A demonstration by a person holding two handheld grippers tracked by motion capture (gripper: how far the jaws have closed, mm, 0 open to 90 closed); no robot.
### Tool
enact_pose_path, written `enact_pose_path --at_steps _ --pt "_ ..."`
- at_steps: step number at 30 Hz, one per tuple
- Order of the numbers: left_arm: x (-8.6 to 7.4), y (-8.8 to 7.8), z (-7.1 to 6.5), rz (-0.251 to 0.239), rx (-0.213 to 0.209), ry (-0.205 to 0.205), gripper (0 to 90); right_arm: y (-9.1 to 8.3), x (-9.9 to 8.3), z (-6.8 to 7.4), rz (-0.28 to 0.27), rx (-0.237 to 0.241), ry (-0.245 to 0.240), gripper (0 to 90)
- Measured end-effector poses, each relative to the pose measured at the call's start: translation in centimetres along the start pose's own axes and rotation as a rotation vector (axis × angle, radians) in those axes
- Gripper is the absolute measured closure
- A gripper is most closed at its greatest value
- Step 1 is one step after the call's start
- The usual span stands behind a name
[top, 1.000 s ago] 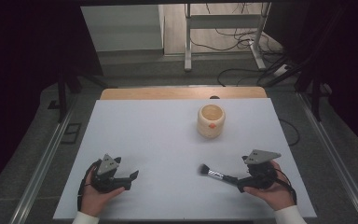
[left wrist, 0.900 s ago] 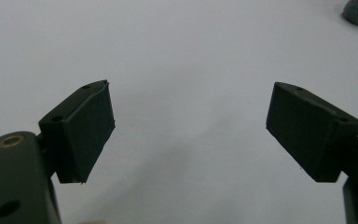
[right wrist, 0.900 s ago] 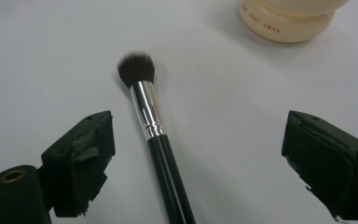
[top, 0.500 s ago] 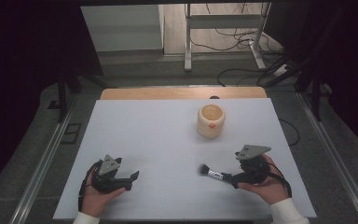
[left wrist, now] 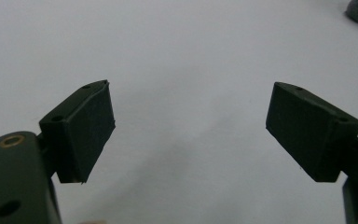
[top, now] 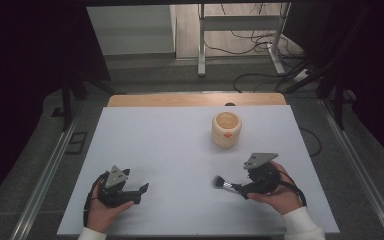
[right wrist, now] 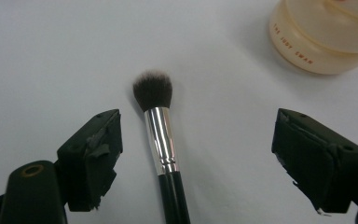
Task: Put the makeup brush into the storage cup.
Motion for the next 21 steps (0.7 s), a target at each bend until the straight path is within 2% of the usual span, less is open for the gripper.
enact_pose_path --at_steps 4,15,21 --pt "0.0 0.1 0.0 0.001 0.0 -0.001 15.7 0.4 0.3 0.2 0.02 0.007 -0.012 18.4" --pt "0.0 0.1 0.0 0.002 0.002 0.0 15.7 2.3 0.6 0.8 0.124 0.019 -0.051 19.3" --pt "0.0 0.1 0.1 0.002 0.002 0.0 15.7 3.4 0.5 1.1 0.176 0.039 -0.064 23.5"
Point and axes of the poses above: each handheld gripper's, and its own axes: y roughly forward along the jaws, x roughly out of its top, z roughly to its left, the point moved 7 cm from there along y, roughly forward along the jaws, and after that the axes turned 14 degrees about z, right-handed, at the moved point
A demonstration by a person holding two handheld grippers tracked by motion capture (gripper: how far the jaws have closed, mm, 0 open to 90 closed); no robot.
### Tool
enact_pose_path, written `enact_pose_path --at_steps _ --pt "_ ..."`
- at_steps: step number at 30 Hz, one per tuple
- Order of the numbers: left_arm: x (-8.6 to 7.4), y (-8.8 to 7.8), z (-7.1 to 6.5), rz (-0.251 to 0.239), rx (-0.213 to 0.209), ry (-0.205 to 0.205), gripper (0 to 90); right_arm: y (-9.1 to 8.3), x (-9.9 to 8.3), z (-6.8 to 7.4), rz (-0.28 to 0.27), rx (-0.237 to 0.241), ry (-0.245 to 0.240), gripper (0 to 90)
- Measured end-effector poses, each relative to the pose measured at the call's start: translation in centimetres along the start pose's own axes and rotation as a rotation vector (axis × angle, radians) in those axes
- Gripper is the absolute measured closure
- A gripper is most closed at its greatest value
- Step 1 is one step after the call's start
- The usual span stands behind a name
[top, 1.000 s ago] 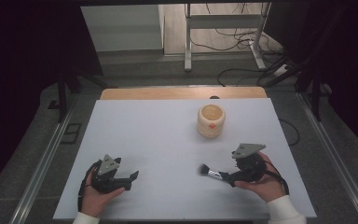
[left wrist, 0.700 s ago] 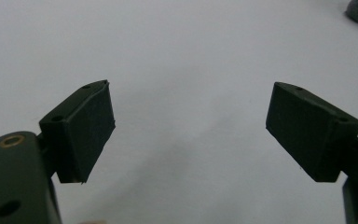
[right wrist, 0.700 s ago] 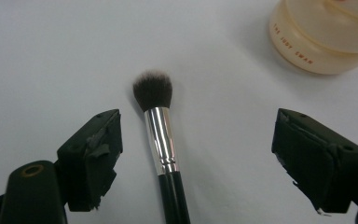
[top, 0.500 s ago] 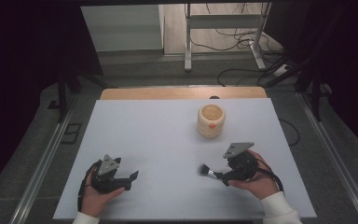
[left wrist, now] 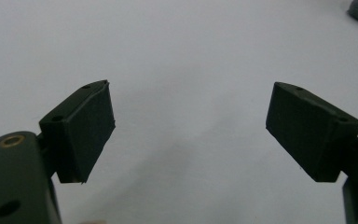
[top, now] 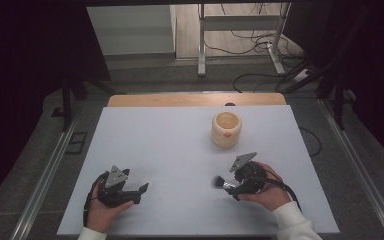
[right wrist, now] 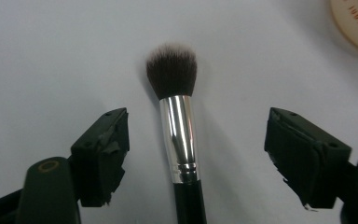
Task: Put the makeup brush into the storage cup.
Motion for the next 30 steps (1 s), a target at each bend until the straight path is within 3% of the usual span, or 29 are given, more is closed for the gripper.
enact_pose_path --at_steps 13,16,26,30 --pt "0.0 0.0 0.0 -0.004 -0.008 -0.005 15.6 1.5 0.4 0.3 0.063 0.009 -0.023 29.4" --pt "0.0 0.0 0.0 0.001 0.008 0.0 15.8 1.7 0.5 0.4 0.073 0.016 -0.027 31.8" --pt "0.0 -0.1 0.1 -0.006 -0.008 -0.007 15.8 2.4 0.6 0.7 0.125 0.021 -0.064 48.0" --pt "0.0 0.0 0.2 -0.003 -0.008 -0.011 15.8 2.4 0.6 0.9 0.145 0.045 -0.072 57.2"
Point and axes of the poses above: each handheld gripper's, and its own axes: y roughly forward along the jaws, x roughly out of its top, z roughly to its left, the point moved 7 cm from there along y, roughly forward along the jaws, and after that the axes turned 14 degrees about z, right-handed, at the moved point
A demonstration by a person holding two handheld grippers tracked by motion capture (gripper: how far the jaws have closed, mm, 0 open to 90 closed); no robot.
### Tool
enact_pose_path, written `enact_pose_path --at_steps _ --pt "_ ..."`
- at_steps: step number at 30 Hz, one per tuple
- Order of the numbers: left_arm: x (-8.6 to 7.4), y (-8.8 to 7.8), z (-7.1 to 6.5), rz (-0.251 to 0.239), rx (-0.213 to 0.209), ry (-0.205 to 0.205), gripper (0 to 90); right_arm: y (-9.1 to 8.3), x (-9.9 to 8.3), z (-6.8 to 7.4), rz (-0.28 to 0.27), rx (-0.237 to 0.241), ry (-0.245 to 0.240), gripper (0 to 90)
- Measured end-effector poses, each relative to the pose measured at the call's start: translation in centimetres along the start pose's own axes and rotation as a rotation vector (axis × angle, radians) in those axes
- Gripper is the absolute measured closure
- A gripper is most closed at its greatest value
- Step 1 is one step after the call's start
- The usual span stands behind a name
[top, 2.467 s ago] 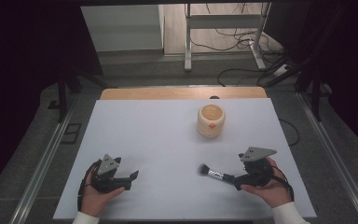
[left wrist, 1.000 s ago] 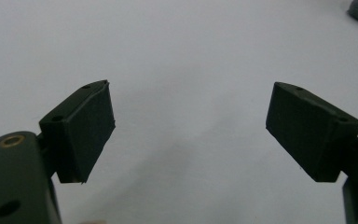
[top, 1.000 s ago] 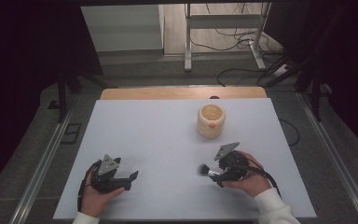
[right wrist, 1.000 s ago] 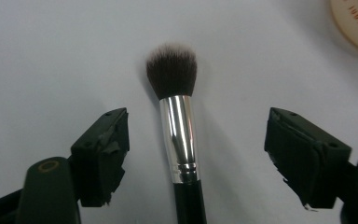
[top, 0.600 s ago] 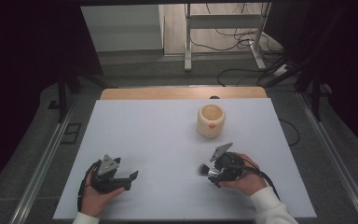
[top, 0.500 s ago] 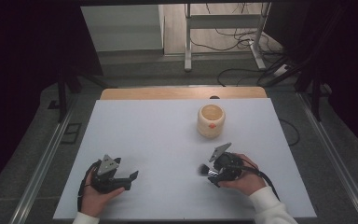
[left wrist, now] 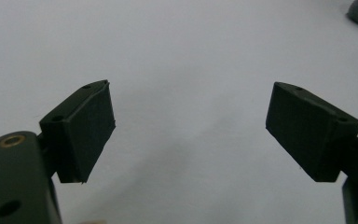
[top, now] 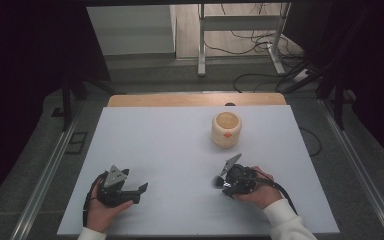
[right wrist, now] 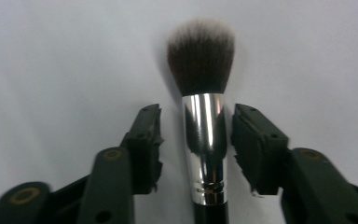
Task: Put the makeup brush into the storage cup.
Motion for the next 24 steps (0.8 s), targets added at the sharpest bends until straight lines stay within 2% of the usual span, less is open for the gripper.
enact_pose_path --at_steps 7,14,17,19,21,24 --pt "0.0 0.0 0.1 0.001 -0.001 -0.001 15.8 0.0 0.2 0.3 0.026 0.034 -0.024 70.1" --pt "0.0 -0.1 0.1 -0.001 0.002 -0.002 15.8 -0.1 0.2 0.2 0.023 0.042 -0.036 71.0" --pt "0.0 -0.1 0.1 -0.005 0.003 -0.004 15.8 -0.3 0.1 0.1 0.018 0.023 -0.034 71.1" --pt "0.0 -0.1 0.1 -0.005 0.004 -0.004 15.8 -0.8 0.2 0.1 -0.006 0.025 -0.025 71.1" --pt "0.0 -0.1 0.1 -0.005 0.005 -0.003 15.8 -1.3 0.0 -0.1 -0.009 0.004 -0.023 71.2" --pt "0.0 -0.2 0.1 -0.005 0.005 -0.003 15.8 -1.6 -0.1 -0.3 -0.015 0.005 -0.016 71.2"
Point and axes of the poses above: each handheld gripper's, and its own axes: y roughly forward along the jaws, x roughly out of its top, z roughly to its left, the point moved 7 cm from there along y, roughly forward along the jaws, and after that the axes turned 14 degrees about z, right-handed, at the moved point
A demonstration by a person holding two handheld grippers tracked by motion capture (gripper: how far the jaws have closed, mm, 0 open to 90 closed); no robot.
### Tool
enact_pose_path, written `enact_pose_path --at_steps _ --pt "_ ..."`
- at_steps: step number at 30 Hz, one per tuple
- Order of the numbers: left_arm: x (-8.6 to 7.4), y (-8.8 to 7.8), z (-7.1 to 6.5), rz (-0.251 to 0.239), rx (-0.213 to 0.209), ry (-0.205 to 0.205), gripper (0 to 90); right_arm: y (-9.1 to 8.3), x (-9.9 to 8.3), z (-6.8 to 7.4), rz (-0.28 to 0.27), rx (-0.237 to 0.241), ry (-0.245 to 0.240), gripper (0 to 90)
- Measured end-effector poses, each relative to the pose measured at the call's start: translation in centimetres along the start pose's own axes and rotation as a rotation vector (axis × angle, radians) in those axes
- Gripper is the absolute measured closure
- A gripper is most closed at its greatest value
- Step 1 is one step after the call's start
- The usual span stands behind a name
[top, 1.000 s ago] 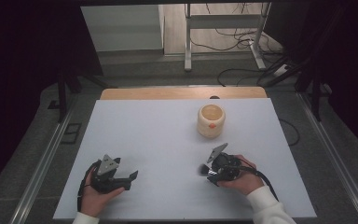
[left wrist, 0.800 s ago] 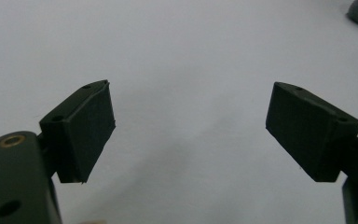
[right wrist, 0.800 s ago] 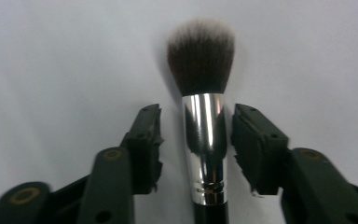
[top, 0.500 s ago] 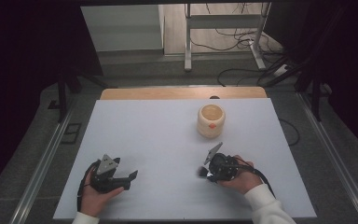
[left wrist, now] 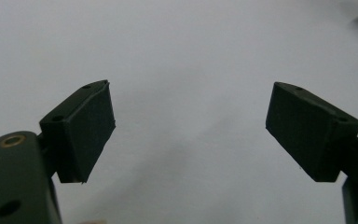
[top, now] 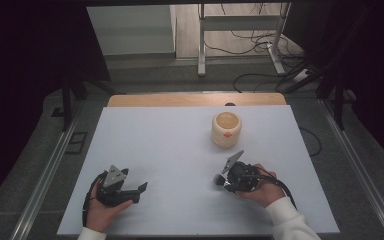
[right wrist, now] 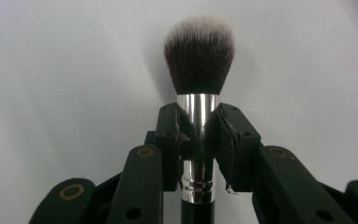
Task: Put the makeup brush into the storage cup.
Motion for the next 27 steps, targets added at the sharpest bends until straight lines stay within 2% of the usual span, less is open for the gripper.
enact_pose_path --at_steps 6,10,12,23,27 --pt "0.0 0.0 0.1 -0.001 -0.001 -0.003 15.8 -0.9 0.0 -0.1 -0.023 -0.003 0.018 71.1" --pt "0.0 0.0 0.1 -0.002 0.0 -0.004 15.8 -1.6 0.2 -0.4 -0.058 -0.012 0.034 71.1" --pt "0.0 0.0 0.1 -0.003 0.0 -0.005 15.8 -1.9 0.2 -0.3 -0.074 0.004 0.039 71.1" --pt "0.0 0.0 0.0 -0.001 0.0 -0.007 15.8 -3.4 0.3 -0.8 -0.182 0.013 0.086 71.1" --pt "0.0 0.0 0.1 -0.002 0.002 -0.008 15.8 -3.6 0.2 -0.7 -0.198 0.021 0.095 71.0"
Point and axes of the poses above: each handheld gripper's, and its own axes: y roughly forward along the jaws, x roughly out of its top, z roughly to its left, the point moved 7 cm from there along y, roughly forward along the jaws, and after that the axes turned 14 degrees about z, right-handed, at the moved point
